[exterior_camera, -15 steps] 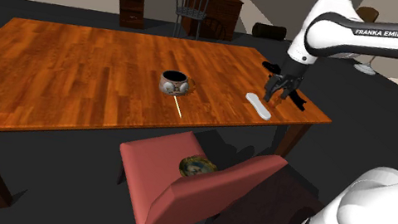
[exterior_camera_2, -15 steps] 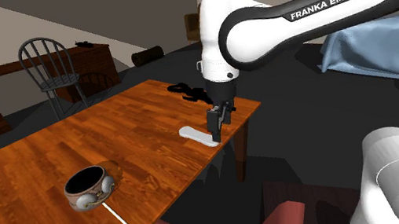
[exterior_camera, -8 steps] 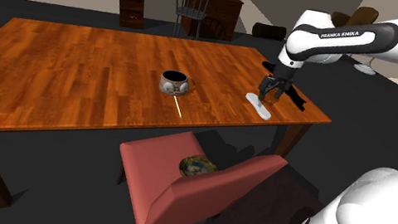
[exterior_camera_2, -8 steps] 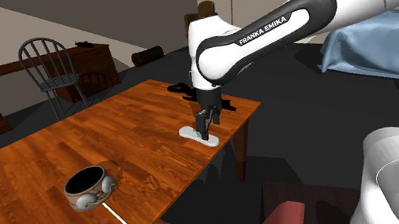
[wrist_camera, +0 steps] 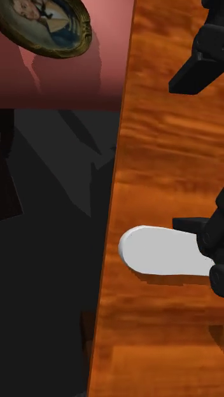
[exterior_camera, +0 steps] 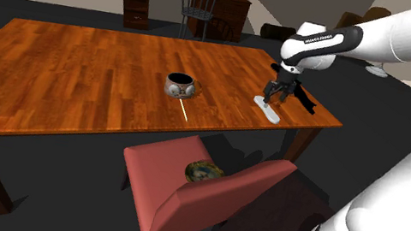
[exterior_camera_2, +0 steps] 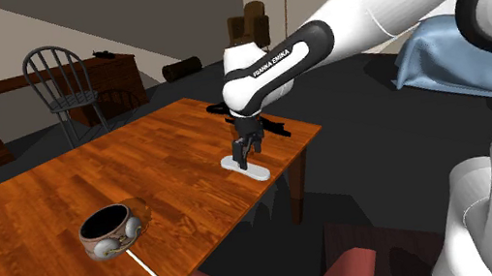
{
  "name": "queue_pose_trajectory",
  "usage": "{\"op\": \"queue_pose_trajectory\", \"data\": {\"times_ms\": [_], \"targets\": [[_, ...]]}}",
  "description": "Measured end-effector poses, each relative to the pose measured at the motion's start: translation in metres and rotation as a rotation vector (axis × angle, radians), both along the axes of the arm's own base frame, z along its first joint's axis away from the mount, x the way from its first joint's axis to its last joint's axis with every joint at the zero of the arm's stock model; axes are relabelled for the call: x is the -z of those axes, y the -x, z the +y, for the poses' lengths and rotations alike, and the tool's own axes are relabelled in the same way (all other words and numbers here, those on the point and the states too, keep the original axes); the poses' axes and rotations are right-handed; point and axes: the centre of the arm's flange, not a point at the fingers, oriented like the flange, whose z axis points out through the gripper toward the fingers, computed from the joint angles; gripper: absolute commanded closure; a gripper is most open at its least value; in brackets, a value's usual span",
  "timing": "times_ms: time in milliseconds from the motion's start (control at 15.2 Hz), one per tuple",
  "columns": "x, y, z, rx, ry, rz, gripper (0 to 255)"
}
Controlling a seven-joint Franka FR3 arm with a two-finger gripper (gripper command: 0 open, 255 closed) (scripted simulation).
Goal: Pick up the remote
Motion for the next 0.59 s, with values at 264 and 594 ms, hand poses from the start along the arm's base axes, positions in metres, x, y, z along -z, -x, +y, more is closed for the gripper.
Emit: {"op": "queue_pose_trajectory", "data": {"times_ms": [264,594], "targets": [[0.028,-0.025,-0.040,0.022,0.009,0.005,0],[0.064,-0.053,-0.090,0.049,0.020,0.011,0]]}}
